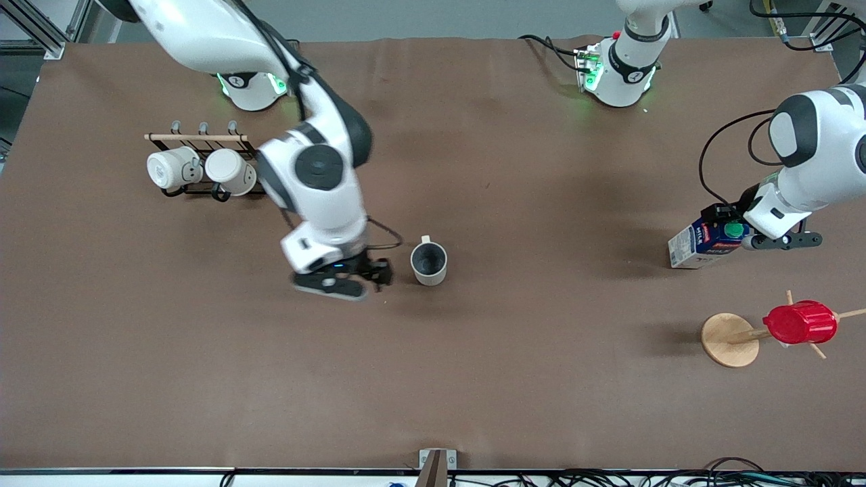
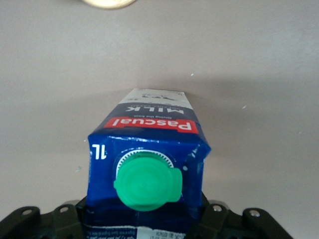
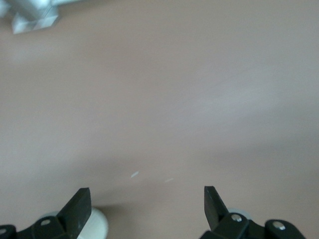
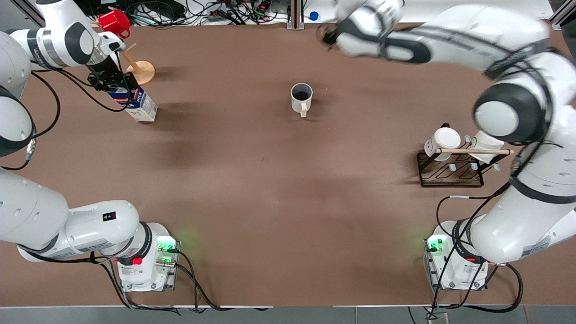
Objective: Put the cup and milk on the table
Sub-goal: 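Release the mug and withdraw the right gripper while the left gripper lifts the carton, then carry the milk carton beside the grey mug with the left gripper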
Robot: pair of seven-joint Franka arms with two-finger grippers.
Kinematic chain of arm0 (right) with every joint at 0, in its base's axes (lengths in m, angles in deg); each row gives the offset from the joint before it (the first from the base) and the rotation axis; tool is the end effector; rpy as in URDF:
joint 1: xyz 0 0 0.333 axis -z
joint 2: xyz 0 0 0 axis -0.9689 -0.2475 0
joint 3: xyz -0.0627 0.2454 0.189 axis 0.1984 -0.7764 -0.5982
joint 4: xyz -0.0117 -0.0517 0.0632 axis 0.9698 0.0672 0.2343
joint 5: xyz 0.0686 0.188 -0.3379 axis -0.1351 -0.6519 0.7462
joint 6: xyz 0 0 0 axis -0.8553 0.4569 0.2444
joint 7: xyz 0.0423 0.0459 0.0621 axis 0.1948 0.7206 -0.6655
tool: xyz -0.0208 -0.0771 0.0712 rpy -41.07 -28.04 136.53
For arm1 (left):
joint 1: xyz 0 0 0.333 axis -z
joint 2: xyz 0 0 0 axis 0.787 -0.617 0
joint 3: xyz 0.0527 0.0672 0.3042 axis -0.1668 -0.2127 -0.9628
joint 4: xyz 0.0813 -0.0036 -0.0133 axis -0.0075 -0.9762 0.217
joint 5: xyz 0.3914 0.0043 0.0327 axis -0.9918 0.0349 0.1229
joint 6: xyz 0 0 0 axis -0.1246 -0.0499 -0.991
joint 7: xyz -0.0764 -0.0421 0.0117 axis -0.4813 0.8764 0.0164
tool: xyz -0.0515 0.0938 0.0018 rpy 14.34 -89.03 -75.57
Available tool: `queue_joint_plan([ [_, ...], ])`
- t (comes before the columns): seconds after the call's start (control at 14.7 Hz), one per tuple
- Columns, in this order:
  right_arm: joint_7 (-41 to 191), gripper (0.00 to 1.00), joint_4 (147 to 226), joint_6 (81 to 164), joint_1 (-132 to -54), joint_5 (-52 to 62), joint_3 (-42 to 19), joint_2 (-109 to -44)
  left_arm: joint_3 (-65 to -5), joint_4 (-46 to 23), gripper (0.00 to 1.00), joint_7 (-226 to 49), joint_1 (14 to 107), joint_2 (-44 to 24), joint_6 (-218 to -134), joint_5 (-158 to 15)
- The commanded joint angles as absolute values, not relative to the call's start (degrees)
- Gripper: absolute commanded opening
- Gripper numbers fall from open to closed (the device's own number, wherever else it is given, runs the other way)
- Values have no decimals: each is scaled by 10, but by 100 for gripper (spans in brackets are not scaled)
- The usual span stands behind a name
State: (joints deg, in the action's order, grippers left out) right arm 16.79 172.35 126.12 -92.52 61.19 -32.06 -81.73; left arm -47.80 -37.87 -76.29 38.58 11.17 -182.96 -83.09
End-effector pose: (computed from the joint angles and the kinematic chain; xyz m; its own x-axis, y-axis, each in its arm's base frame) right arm 0.6260 0.3330 0.4131 0.9411 -0.2574 0.2192 -0.2666 -0.9637 0.0130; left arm 0.5242 0.0733 0.3411 0.9933 0.0069 -0.1150 0.0052 -0.9999 -0.0156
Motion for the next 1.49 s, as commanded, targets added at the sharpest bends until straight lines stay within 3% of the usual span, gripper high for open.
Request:
queue_joint_plan([
  [0.0, 224, 100, 1752, 1201, -846, 618, -332, -738, -449, -367, 67, -768, 386, 123, -1827, -839],
  [0.27, 375, 100, 1750, 1133, -759, 602, -315, -675, -392, -316, 67, -795, 388, 114, -1785, -839],
  [0.75, 591, 100, 1749, 981, -755, 429, -149, -540, -290, -224, 67, -890, 445, 51, -1737, -838],
  [0.88, 608, 100, 1746, 943, -756, 426, -146, -525, -290, -211, 67, -939, 500, 38, -1737, -839],
  [1.15, 614, 100, 1743, 938, -761, 427, -152, -526, -290, -95, 67, -1037, 576, -49, -1681, -840],
  [1.43, 618, 100, 1742, 938, -760, 427, -159, -526, -295, -24, 67, -1133, 648, -109, -1674, -841],
])
